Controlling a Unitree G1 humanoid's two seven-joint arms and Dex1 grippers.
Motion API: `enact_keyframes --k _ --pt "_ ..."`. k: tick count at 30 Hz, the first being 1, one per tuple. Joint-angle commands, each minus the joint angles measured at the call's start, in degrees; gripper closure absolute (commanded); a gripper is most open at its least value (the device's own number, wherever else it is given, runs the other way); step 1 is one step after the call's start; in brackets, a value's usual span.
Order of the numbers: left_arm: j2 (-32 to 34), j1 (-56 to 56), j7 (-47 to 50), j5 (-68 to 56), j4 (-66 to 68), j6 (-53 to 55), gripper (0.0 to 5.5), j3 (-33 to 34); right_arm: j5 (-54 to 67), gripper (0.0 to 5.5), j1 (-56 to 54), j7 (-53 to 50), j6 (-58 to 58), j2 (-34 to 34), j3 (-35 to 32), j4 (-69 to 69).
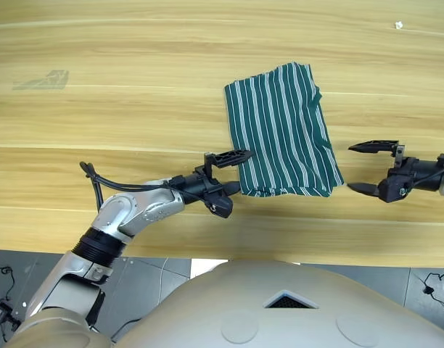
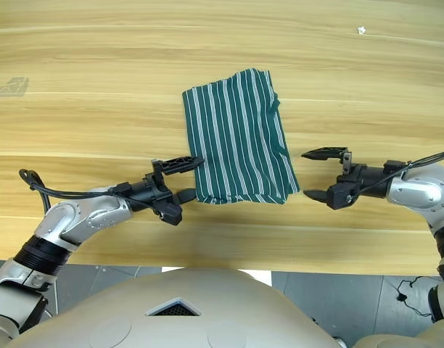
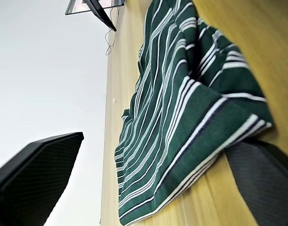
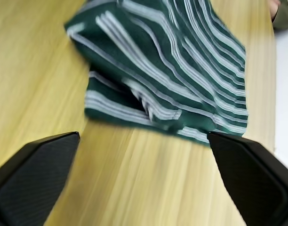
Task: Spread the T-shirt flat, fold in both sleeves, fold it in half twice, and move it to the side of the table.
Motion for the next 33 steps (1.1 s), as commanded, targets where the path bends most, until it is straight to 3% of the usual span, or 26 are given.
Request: enact_keyframes --k 1,7,15,22,33 --pt "2.2 3.3 -3.8 4.4 3.3 1.5 0.1 -2.6 -2.1 0.46 -0.2 1.0 -1.0 0.7 0.3 1.1" --pt "2.1 2.6 -3.6 4.6 4.4 1.3 0.92 -3.2 -3.6 0.43 -1.4 0.5 -3.3 5.2 1.6 0.6" --pt "2.4 2.1 -3.4 4.6 4.6 0.7 2.58 -3.6 -11.0 0.43 -5.1 -4.8 -6.6 8.3 0.9 5.8" --pt "2.3 2.4 -3.3 5.2 4.7 0.5 3.78 -4.4 -11.8 1.68 -5.4 -6.8 -7.5 8.2 1.4 6.9" --pt "2.2 2.6 -3.3 5.3 4.6 0.7 4.98 -4.4 -10.2 3.87 -4.7 -6.1 -6.9 8.8 2.6 6.5"
